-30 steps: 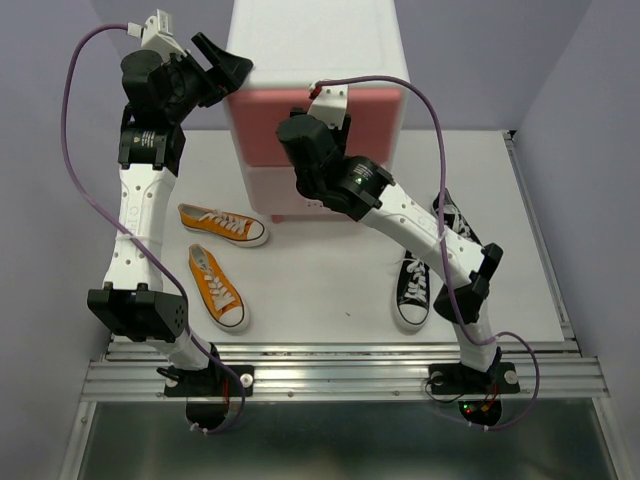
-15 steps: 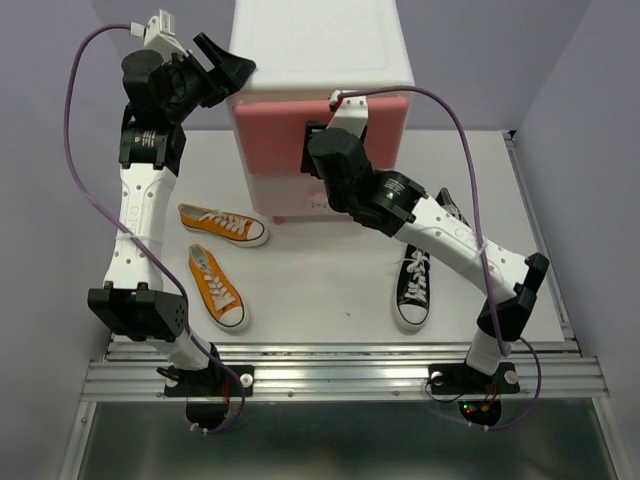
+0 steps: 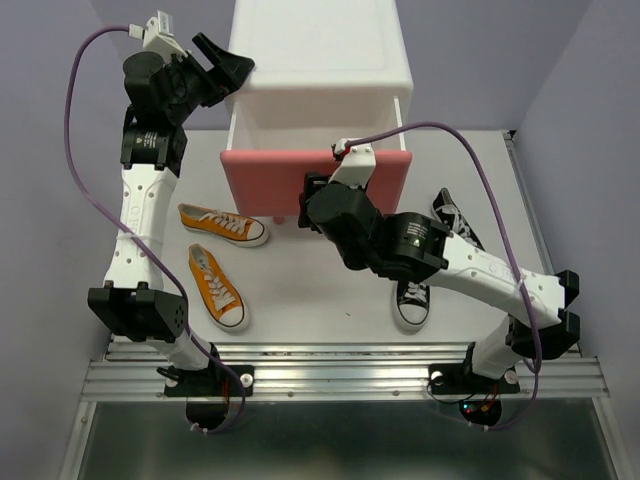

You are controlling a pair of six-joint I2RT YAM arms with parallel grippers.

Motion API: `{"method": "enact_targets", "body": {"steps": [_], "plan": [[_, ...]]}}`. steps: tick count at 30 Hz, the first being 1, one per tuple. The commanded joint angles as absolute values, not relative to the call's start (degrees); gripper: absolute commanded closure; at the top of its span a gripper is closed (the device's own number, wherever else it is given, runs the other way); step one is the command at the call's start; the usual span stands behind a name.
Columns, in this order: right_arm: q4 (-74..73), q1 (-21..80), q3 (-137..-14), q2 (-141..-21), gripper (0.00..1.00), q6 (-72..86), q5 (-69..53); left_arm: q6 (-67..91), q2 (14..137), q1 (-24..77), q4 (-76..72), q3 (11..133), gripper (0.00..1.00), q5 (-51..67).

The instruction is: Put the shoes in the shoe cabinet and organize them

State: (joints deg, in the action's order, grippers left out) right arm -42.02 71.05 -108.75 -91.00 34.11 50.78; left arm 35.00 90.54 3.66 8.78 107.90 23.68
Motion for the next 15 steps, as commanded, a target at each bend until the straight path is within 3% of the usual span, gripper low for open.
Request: {"method": "enact_targets", "body": {"steps": [1, 9, 15], "plan": [[-48.51, 77.42, -108.19, -89.03, 0.99, 49.63, 46.32, 31.73, 91.67, 4.57, 12.74, 104.59, 0.1, 21.27], [-64.93, 87.09, -113.12, -91.32, 0.99, 65.28, 49.13, 31.55, 90.35, 5.62, 11.96, 101.78, 0.1, 17.23], [-68.19, 91.14, -110.3, -90.17, 0.99, 71.45, 47.29, 31.73, 88.86, 5.98, 10.46, 98.71, 0.1, 14.77]]}}
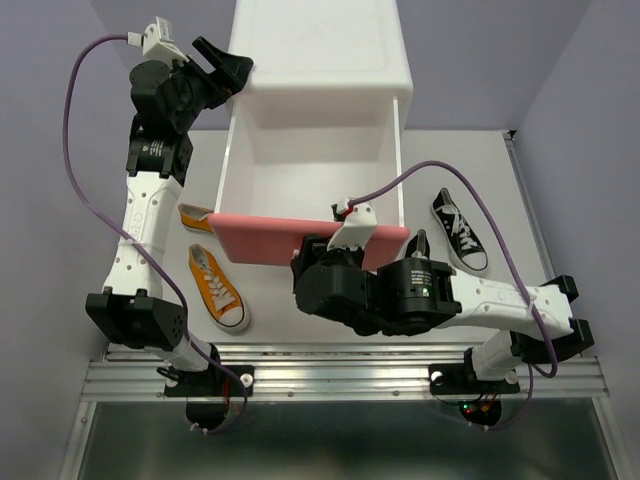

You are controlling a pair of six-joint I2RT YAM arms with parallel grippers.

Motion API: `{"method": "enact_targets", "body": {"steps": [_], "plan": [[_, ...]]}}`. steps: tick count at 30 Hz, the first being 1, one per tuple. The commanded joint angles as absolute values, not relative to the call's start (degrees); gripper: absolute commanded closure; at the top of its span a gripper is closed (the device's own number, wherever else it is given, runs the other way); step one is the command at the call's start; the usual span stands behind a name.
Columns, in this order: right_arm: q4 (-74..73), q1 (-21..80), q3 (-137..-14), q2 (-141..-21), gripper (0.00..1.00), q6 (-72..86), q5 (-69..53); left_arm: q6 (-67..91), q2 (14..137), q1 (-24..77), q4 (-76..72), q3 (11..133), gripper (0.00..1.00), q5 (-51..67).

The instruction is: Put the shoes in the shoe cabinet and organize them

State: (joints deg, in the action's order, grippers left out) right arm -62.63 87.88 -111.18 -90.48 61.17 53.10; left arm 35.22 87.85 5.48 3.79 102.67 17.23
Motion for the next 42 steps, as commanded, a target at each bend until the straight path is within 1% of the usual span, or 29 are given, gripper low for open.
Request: {"method": "enact_targets", "body": {"steps": [1, 8, 14, 17, 18, 20, 22, 23, 24, 26, 27, 30, 31, 34, 37, 42], "plan": [[-68.99, 91.84, -110.56, -90.18, 0.99, 71.72, 47.29, 31.73, 88.68, 5.98, 10.46, 98.53, 0.1, 14.59], [-79.36, 92.99, -113.47, -89.92, 0.99, 79.36, 46.67, 31.82, 89.03, 5.98, 10.02, 98.09, 0.1, 14.15], [-79.28, 92.99, -113.29, -87.28, 0.99, 76.3, 48.43, 31.73, 89.73, 5.98, 10.02, 98.96, 0.1, 13.54], [-76.03, 92.99, -113.47, -87.01, 0.99, 72.17, 47.11, 31.47, 90.0, 5.98, 10.46, 99.4, 0.1, 13.36], [-75.07, 92.99, -113.64, -86.92, 0.95, 71.64, 46.94, 31.46, 90.26, 5.98, 10.55, 99.58, 0.1, 13.36], [-74.8, 92.99, -113.47, -86.4, 0.72, 71.63, 46.85, 31.46, 90.26, 5.98, 10.63, 99.49, 0.1, 13.36], [-74.79, 92.99, -112.68, -85.0, 0.61, 73.03, 47.02, 31.55, 90.26, 5.98, 10.72, 99.58, 0.1, 13.27], [-74.62, 92.99, -112.15, -84.47, 0.51, 73.39, 47.02, 31.55, 90.18, 5.98, 10.81, 99.58, 0.1, 13.27], [-74.36, 92.99, -111.02, -84.03, 0.37, 73.56, 47.02, 31.64, 90.0, 5.98, 10.9, 99.58, 0.1, 13.18], [-73.65, 92.99, -110.39, -83.41, 0.29, 73.13, 46.76, 31.73, 89.91, 5.98, 10.9, 99.58, 0.1, 13.1], [-74.17, 92.99, -110.56, -83.41, 0.19, 73.21, 46.76, 31.64, 89.65, 5.98, 10.9, 99.67, 0.1, 13.01], [-73.13, 92.99, -110.74, -84.19, 0.0, 69.97, 45.01, 31.64, 89.47, 6.06, 11.25, 99.76, 0.1, 12.92], [-72.86, 92.99, -111.0, -84.37, 0.0, 67.44, 44.04, 31.64, 89.47, 6.06, 11.25, 99.76, 0.1, 12.83], [-73.83, 92.99, -111.97, -84.82, 0.0, 66.62, 42.99, 31.99, 89.21, 6.06, 11.25, 99.14, 0.1, 12.83], [-72.69, 92.99, -109.35, -81.84, 0.0, 67.23, 40.53, 31.82, 88.95, 6.06, 11.43, 98.7, 0.1, 12.57], [-79.35, 92.99, -101.52, -75.95, 0.0, 76.8, 35.25, 30.68, 89.21, 6.06, 12.39, 99.4, 0.09, 12.13]]}}
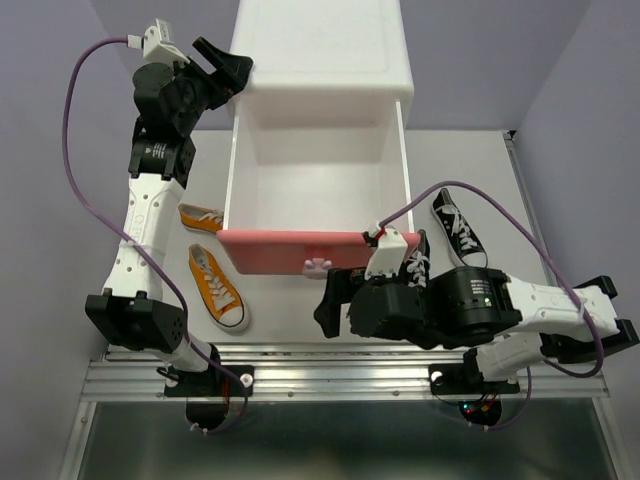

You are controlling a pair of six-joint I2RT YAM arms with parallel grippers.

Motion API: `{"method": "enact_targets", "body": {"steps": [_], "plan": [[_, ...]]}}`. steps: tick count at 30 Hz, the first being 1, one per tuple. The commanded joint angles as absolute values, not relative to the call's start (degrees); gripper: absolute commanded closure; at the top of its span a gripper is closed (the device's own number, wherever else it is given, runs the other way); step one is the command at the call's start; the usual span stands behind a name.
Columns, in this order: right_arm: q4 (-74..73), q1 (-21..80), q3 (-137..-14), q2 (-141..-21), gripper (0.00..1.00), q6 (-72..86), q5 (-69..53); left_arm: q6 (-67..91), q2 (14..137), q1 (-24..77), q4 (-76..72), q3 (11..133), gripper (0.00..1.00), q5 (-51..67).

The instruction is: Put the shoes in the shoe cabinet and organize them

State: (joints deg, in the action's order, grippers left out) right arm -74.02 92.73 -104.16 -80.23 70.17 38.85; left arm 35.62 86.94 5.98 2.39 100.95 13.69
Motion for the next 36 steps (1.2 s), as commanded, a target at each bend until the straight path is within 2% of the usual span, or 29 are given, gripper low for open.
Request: {"method": "enact_targets", "body": {"steps": [1, 5, 9, 17, 29, 34, 36], "plan": [[-79.54, 92.99, -100.47, -74.11, 0.0, 76.99, 34.03, 30.41, 89.3, 6.06, 12.65, 99.67, 0.09, 12.13], [-79.19, 92.99, -95.63, -70.85, 0.0, 74.62, 37.17, 30.06, 90.0, 6.06, 12.83, 99.76, 0.09, 12.3], [-75.87, 92.99, -97.29, -69.7, 0.0, 69.01, 40.17, 29.27, 90.79, 6.06, 13.71, 100.54, 0.09, 12.22], [-72.87, 92.99, -112.14, -71.02, 0.0, 61.79, 42.01, 29.09, 91.84, 6.06, 14.76, 102.13, 0.09, 12.3], [-49.23, 92.99, -120.06, -70.4, 0.0, 39.22, 42.71, 29.71, 92.99, 5.98, 16.0, 104.5, 0.09, 12.57], [-48.43, 92.99, -124.53, -73.21, 0.0, 37.36, 53.85, 30.59, 92.64, 5.98, 15.82, 103.54, 0.09, 12.04], [-48.43, 92.99, -126.2, -74.87, 0.0, 34.38, 62.37, 30.85, 92.55, 5.98, 16.08, 103.27, 0.09, 11.69]]}}
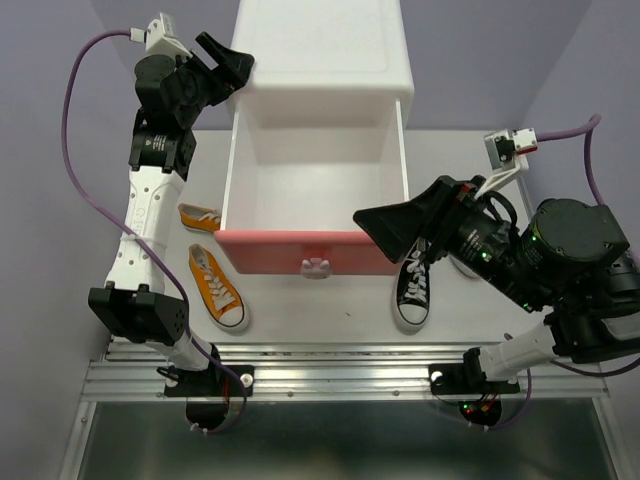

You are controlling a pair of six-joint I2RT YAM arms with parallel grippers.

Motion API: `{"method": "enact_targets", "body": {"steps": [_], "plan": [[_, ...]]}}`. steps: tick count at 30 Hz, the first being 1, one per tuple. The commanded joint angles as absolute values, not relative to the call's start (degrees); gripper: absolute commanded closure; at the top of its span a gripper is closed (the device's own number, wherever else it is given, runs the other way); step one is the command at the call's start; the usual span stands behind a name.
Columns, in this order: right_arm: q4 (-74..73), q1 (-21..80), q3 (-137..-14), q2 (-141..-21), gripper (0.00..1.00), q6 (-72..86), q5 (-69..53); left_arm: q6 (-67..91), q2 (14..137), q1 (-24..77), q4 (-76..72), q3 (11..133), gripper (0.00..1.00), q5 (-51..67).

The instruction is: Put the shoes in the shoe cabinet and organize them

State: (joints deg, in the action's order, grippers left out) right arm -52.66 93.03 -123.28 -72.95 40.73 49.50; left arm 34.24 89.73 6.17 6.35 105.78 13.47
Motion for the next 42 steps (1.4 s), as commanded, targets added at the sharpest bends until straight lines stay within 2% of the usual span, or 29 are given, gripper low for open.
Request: {"method": "enact_targets", "body": {"steps": [1, 5, 8, 9, 10, 12, 16, 19, 20, 21, 24, 30, 33, 35, 36, 42], "plan": [[-48.43, 92.99, -127.34, -77.23, 0.0, 32.54, 65.45, 30.94, 92.64, 5.98, 16.26, 103.53, 0.09, 11.43], [-47.99, 91.25, -138.67, -83.65, 0.0, 19.2, 85.98, 31.55, 92.64, 5.98, 16.52, 103.62, 0.09, 11.42], [-46.24, 89.56, -140.55, -82.54, 0.0, 16.53, 91.56, 32.6, 92.72, 5.98, 16.52, 103.18, 0.09, 11.95], [-42.92, 89.56, -138.19, -80.96, 0.0, 12.0, 92.45, 32.87, 92.72, 5.98, 16.52, 103.01, 0.09, 12.04], [-26.27, 89.04, -128.33, -78.95, 0.0, 4.91, 93.33, 33.39, 92.64, 5.98, 16.35, 102.75, 0.09, 12.13], [-1.2, 86.15, -119.04, -75.08, 0.0, -16.4, 92.47, 33.57, 92.81, 5.98, 16.26, 102.83, 0.09, 12.22], [-0.62, 78.94, -120.66, -79.7, 0.0, -22.57, 90.8, 33.22, 92.64, 5.98, 16.7, 103.18, 0.09, 11.69], [-0.62, 74.62, -129.0, -86.92, 0.0, -33.11, 87.9, 32.78, 92.55, 5.98, 17.84, 103.53, 0.09, 11.08], [-0.62, 71.23, -131.98, -92.58, 0.0, -36.18, 87.54, 32.52, 92.46, 5.98, 18.1, 103.45, 0.09, 11.07], [-0.62, 69.89, -137.23, -94.99, 0.0, -40.65, 85.97, 32.52, 92.2, 5.98, 18.19, 103.19, 0.09, 10.81], [-0.62, 64.53, -141.41, -100.01, 0.0, -42.19, 80.54, 32.43, 91.76, 5.98, 18.46, 102.66, 0.09, 10.64], [-1.05, 57.41, -134.83, -99.23, 0.0, -37.29, 68.93, 31.91, 91.14, 5.98, 18.63, 101.43, 0.09, 10.72], [-6.57, 53.63, -135.7, -99.05, 0.0, -31.06, 60.34, 31.64, 91.14, 5.98, 18.81, 100.9, 0.09, 10.81], [-15.53, 48.97, -137.63, -98.53, 0.0, -26.04, 53.73, 31.29, 91.05, 5.98, 18.81, 100.46, 0.09, 11.07], [-18.25, 47.39, -137.72, -98.18, 0.0, -21.93, 45.7, 31.29, 91.05, 5.98, 18.81, 100.2, 0.09, 11.16], [-34.16, 34.65, -136.4, -97.73, 0.0, -10.06, 23.88, 30.59, 90.88, 5.98, 18.9, 99.05, 0.09, 11.87]]}}
